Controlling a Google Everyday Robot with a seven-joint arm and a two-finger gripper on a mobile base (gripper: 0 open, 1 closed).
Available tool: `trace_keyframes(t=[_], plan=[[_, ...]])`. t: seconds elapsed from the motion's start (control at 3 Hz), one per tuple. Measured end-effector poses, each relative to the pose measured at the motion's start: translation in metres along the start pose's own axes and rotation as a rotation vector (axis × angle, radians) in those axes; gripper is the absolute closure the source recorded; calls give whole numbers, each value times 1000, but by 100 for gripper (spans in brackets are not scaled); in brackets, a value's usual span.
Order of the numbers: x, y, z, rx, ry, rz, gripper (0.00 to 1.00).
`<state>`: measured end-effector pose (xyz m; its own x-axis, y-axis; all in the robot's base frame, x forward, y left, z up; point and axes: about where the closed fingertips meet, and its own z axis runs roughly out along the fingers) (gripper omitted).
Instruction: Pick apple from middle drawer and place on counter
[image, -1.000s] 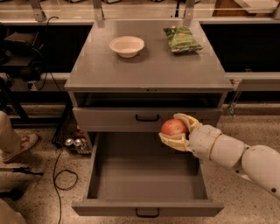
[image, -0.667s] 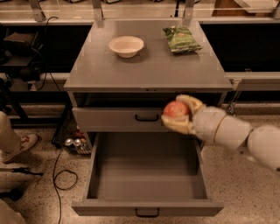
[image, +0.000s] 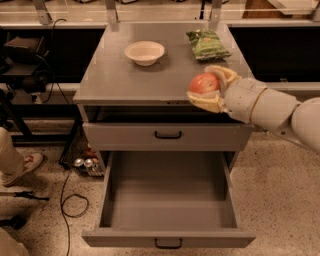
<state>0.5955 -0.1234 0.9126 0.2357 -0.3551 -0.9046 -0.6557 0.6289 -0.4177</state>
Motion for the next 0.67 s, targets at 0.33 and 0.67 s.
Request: trace_keyframes(t=[0.33,0.67], plan=[[-32,-40,33,9,3,-18,100],[-43,-59,62,0,35,4,100]])
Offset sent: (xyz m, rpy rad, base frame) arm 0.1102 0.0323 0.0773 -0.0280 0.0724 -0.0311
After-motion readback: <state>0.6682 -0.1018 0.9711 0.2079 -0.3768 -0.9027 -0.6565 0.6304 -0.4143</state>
